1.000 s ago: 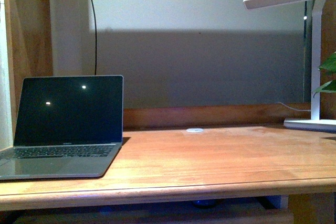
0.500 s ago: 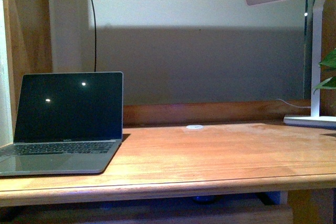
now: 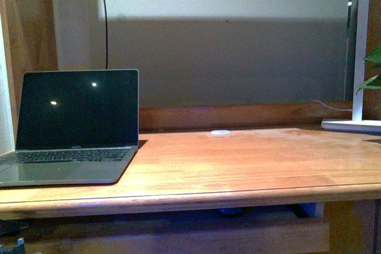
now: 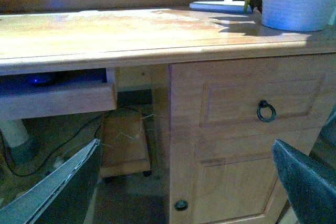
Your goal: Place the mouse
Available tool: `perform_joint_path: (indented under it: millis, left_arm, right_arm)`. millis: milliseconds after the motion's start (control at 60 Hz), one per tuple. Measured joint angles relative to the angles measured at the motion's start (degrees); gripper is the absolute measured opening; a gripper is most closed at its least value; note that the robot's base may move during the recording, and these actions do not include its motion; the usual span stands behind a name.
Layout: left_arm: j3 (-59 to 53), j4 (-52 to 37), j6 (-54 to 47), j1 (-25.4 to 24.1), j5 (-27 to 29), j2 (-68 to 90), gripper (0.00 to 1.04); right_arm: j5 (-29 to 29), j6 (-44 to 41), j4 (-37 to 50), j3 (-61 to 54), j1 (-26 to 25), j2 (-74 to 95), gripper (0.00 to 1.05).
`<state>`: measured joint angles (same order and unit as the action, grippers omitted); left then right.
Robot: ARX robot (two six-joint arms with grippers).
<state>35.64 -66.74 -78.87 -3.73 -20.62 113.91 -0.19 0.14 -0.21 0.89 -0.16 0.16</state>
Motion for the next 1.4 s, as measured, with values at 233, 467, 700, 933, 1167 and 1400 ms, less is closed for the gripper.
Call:
perform_joint_path:
  millis: [233, 467, 700, 933, 1167, 1400]
  left_arm:
    - [3.3, -0.24, -0.17, 0.37, 0.0, 4.66, 0.97]
    - [6.23, -0.28, -1.29, 0.26, -0.04, 7.52, 0.97]
    - [8.52, 3.5, -3.26, -0.59, -0.44, 8.41, 0.97]
    - [9.14, 19.02, -0.13, 0.28, 1.88, 2.58, 0.97]
    - [3.78, 34.05, 10.54, 3.93, 5.11, -8.28, 0.97]
    - [-1.66, 45.03, 21.64, 10.47, 5.97, -18.71, 0.97]
  right_arm:
    - [0.0, 0.0, 0.0, 0.0, 0.0, 0.0, 0.97]
    - [0.0, 0.0, 0.0, 0.0, 0.0, 0.0, 0.97]
    - [0.0, 0.0, 0.0, 0.0, 0.0, 0.0, 0.97]
    - [0.0, 0.0, 0.0, 0.0, 0.0, 0.0, 0.97]
    - [0.0, 0.0, 0.0, 0.0, 0.0, 0.0, 0.97]
    - [0.0, 0.0, 0.0, 0.0, 0.0, 0.0, 0.97]
